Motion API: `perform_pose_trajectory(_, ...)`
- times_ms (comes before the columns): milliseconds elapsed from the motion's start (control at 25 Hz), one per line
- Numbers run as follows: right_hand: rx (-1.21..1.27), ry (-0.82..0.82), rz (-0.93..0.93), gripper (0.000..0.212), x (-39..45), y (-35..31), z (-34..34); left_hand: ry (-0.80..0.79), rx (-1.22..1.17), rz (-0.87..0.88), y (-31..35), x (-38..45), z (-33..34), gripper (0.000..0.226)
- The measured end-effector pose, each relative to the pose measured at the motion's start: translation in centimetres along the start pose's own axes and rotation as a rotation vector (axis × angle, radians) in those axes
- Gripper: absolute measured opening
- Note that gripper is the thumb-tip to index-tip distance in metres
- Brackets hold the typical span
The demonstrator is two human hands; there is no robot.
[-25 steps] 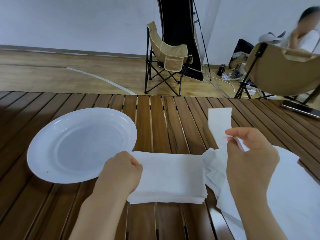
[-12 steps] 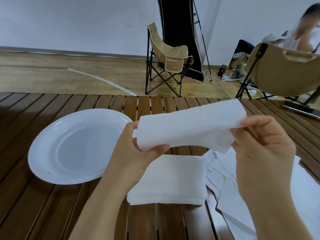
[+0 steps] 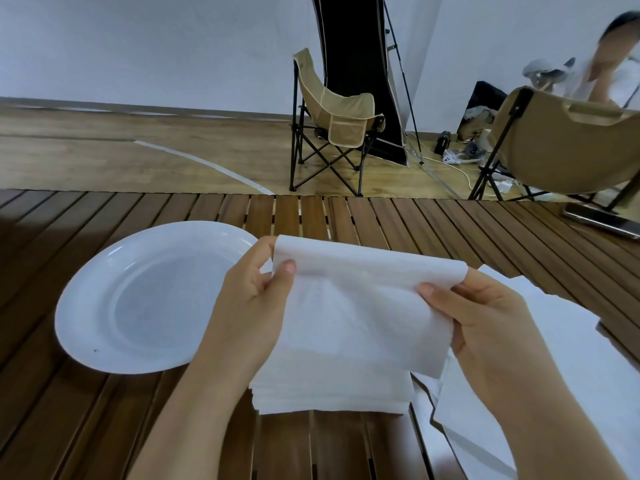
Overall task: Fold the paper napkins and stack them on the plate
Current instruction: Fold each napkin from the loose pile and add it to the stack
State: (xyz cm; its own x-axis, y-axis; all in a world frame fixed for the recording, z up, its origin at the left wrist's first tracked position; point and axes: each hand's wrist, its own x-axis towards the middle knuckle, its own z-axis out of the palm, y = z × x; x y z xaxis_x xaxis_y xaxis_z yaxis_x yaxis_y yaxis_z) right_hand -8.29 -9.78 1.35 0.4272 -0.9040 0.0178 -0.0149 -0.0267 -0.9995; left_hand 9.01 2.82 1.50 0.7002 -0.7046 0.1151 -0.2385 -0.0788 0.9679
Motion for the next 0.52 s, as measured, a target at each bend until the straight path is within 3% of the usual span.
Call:
perform_pose_trajectory(160, -0.013, 0.053, 0.080, 0.014, 0.3, 0.2, -0.6, -0.047, -0.041, -0.042, 0.1, 0.0, -0.2, 0.023)
perform_pose_trajectory(280, 0.012, 0.053, 0.077, 0.026, 0.4, 0.4, -0.7, -0.026, -0.080, -0.097, -0.1, 0.0, -0.3, 0.032)
perform_pose_trajectory(400, 0.014, -0.013, 0.057, 0.041, 0.2, 0.4, -0.8, -0.019, -0.111, -0.239, -1.1, 0.3, -0.4, 0.029)
perform_pose_trajectory(520, -0.100, 0.025, 0.110, 0.040, 0.5, 1.1, -1.0, -0.003, -0.111, -0.409, -2.1, 0.9, -0.4, 0.017)
